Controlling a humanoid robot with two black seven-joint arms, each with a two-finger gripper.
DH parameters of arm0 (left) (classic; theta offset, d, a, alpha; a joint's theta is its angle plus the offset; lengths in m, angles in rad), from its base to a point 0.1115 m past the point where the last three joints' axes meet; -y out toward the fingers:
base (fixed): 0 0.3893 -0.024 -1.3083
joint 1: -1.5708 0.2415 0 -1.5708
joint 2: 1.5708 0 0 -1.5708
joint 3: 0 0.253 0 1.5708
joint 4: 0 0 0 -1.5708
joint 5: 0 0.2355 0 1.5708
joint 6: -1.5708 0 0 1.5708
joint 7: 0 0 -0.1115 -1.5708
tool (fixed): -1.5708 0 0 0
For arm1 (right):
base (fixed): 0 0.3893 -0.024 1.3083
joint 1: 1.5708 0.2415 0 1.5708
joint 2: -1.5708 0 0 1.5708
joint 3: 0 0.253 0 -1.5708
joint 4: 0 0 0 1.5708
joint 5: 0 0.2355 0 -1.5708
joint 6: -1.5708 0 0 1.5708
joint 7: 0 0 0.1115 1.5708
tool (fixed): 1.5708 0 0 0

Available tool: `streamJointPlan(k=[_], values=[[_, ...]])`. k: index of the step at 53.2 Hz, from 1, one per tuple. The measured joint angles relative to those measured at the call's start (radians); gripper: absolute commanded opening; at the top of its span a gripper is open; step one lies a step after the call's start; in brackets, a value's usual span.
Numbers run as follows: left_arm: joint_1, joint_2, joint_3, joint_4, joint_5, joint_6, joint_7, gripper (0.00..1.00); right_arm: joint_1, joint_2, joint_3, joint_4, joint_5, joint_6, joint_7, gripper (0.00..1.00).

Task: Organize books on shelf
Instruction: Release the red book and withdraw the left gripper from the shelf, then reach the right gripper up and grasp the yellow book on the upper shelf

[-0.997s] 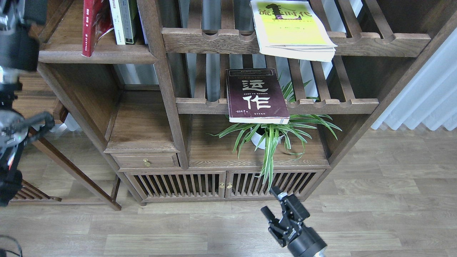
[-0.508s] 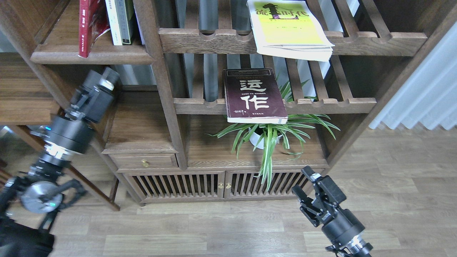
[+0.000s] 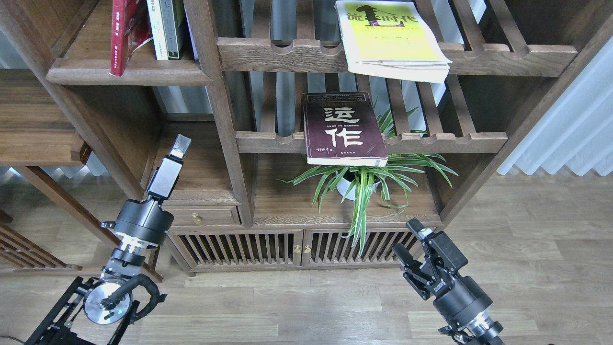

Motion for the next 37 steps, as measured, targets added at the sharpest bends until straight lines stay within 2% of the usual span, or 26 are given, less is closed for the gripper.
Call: streamJointPlan(k=[6,9,10,17,25,37], values=[[0.024,-0.001,0.011,0.031,-0.025,0.000,0.007,1.00,0.052,-0.065,-0.004,0.004,0.002,0.000,0.031,0.98],[0.031,-0.001,0.016,0.040,-0.028,0.000,0.012,1.00,0.075,-0.111,-0.010,0.017,0.005,0.000,0.057,0.98],[0.036,-0.001,0.019,0.050,-0.028,0.000,0.015,1.00,0.097,-0.163,-0.013,0.040,0.011,0.000,0.089,0.98],[0.033,-0.001,0.021,0.078,-0.029,0.000,0.017,1.00,0.143,-0.261,-0.015,0.110,0.052,0.000,0.134,0.98],[0.028,-0.001,0.020,0.115,-0.029,0.000,0.018,1.00,0.172,-0.364,-0.015,0.193,0.072,0.000,0.147,0.98],[0.014,-0.001,0.021,0.128,-0.027,0.000,0.019,1.00,0.211,-0.385,-0.024,0.170,0.004,0.000,0.134,0.99]])
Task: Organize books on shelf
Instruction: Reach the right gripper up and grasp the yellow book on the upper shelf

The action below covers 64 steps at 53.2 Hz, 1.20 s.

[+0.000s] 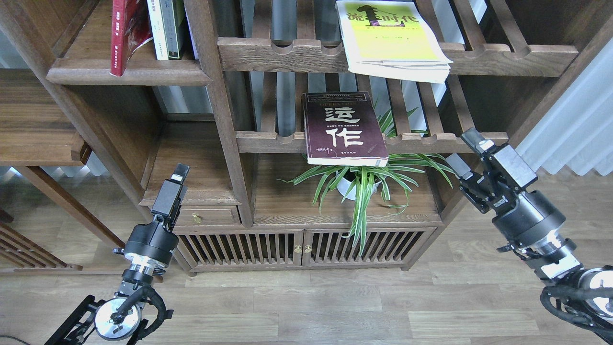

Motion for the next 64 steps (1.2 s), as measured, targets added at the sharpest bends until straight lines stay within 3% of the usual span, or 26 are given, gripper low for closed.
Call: streamJointPlan(k=[11,20,27,44,64], values=[[-0.002,0.000,-0.001,0.000,0.007,0.000,0.001,1.00,0.091,0.051,-0.070,-0.057,-0.065,0.000,-0.006,0.96],[-0.001,0.000,-0.004,-0.001,0.008,0.000,0.001,1.00,0.119,0.221,-0.102,-0.020,-0.067,0.000,0.003,0.95],[-0.001,0.000,-0.008,0.001,0.009,0.000,0.001,1.00,0.119,0.333,-0.088,0.008,-0.069,0.000,0.005,0.87],[-0.007,0.000,-0.012,0.029,0.008,0.000,0.000,1.00,0.145,0.540,-0.066,0.030,-0.088,-0.002,0.006,0.90],[-0.007,0.000,-0.010,0.036,0.008,0.000,-0.002,1.00,0.215,0.692,0.018,-0.031,-0.096,-0.283,0.007,0.95]])
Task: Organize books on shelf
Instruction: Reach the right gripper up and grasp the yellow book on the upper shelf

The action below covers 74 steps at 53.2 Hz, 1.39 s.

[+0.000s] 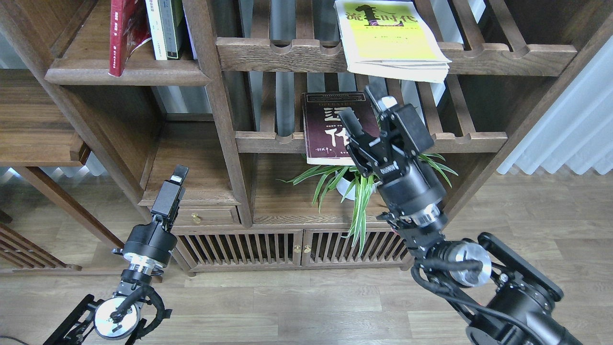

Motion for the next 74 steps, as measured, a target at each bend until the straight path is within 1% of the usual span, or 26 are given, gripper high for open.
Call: streamJointPlan(k=[7,16,18,19,23,26,27,28,32,40,49,54,56,59,64,66,68,69,73,74], values=[[0.001,0.000,-0.002,0.000,0.000,0.000,-0.002,1.00,0.032,0.022,0.004,-0.027,-0.010,-0.033,0.000,0.95],[0.004,0.000,-0.008,0.000,-0.001,0.000,-0.003,1.00,0.091,0.033,0.036,-0.061,-0.013,-0.043,0.001,0.94],[0.004,0.000,-0.008,0.000,-0.001,0.000,-0.003,1.00,0.102,0.039,0.042,-0.066,-0.013,-0.049,0.001,0.92],[0.004,0.000,-0.008,0.000,-0.001,0.000,-0.003,1.00,0.121,0.048,0.048,-0.079,-0.013,-0.062,0.000,0.88],[0.004,0.000,-0.007,0.000,-0.001,0.000,-0.003,1.00,0.136,0.053,0.055,-0.096,-0.013,-0.073,0.000,0.86],[0.003,0.000,-0.008,0.000,-0.001,0.000,-0.003,1.00,0.150,0.057,0.067,-0.123,-0.013,-0.080,0.000,0.83],[0.003,0.000,-0.009,0.000,-0.001,0.000,-0.003,1.00,0.152,0.059,0.069,-0.131,-0.013,-0.082,-0.001,0.79],[0.002,0.000,-0.010,0.000,-0.001,0.000,-0.003,1.00,0.155,0.063,0.071,-0.142,-0.012,-0.083,-0.001,0.78],[0.002,0.000,-0.016,-0.002,-0.001,0.000,-0.003,1.00,0.160,0.078,0.078,-0.172,-0.012,-0.085,-0.001,0.76],[0.003,0.000,-0.025,-0.002,-0.001,0.000,-0.009,1.00,0.170,0.108,0.104,-0.216,-0.012,-0.086,0.000,0.61],[0.014,0.000,-0.021,0.001,-0.001,0.000,-0.013,1.00,0.181,0.146,0.187,-0.264,-0.014,-0.087,0.002,0.54],[0.016,0.000,-0.016,0.001,-0.001,0.000,-0.014,1.00,0.187,0.154,0.212,-0.277,-0.014,-0.088,0.002,0.47],[0.016,0.000,-0.016,0.001,-0.001,0.000,-0.014,1.00,0.188,0.155,0.218,-0.281,-0.014,-0.088,0.002,0.38],[0.015,0.000,-0.015,0.002,-0.001,0.000,-0.014,1.00,0.188,0.156,0.226,-0.284,-0.015,-0.088,0.006,0.33],[0.010,0.000,-0.015,0.010,-0.001,0.000,-0.014,1.00,0.186,0.157,0.240,-0.287,-0.016,-0.088,0.034,0.29],[0.008,0.000,-0.015,0.015,-0.001,0.000,-0.014,1.00,0.184,0.157,0.242,-0.287,-0.016,-0.088,0.045,0.26],[0.006,0.000,-0.015,0.019,-0.001,0.000,-0.014,1.00,0.183,0.157,0.245,-0.288,-0.016,-0.088,0.054,0.17],[0.005,0.000,-0.015,0.020,-0.001,0.000,-0.014,1.00,0.182,0.157,0.245,-0.289,-0.016,-0.088,0.056,0.15],[0.005,0.000,-0.016,0.022,-0.002,0.000,-0.014,1.00,0.176,0.155,0.246,-0.289,-0.015,-0.074,0.060,0.06],[0.005,0.000,-0.017,0.023,-0.002,0.000,-0.015,1.00,0.168,0.152,0.247,-0.289,-0.014,-0.052,0.059,0.06]])
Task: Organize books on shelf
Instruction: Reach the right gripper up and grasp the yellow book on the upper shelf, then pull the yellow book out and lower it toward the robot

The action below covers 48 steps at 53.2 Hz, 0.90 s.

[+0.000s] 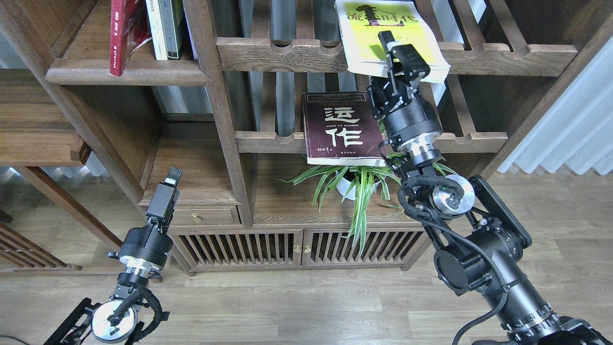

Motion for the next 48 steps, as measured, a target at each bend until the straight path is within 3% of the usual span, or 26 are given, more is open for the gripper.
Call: streamJointPlan(k=[10,29,48], values=[[0.000,0.000,-0.001,0.000,0.000,0.000,0.000,1.00,-0.026,-0.007,-0.012,0.021,0.006,0.106,-0.014,0.06],[0.004,0.000,-0.009,0.005,0.000,0.000,-0.002,1.00,-0.167,-0.028,0.007,0.257,0.102,0.307,-0.017,0.06],[0.002,0.000,0.005,0.014,0.000,0.000,0.001,1.00,-0.499,-0.104,0.118,0.297,0.147,0.336,-0.016,0.06]])
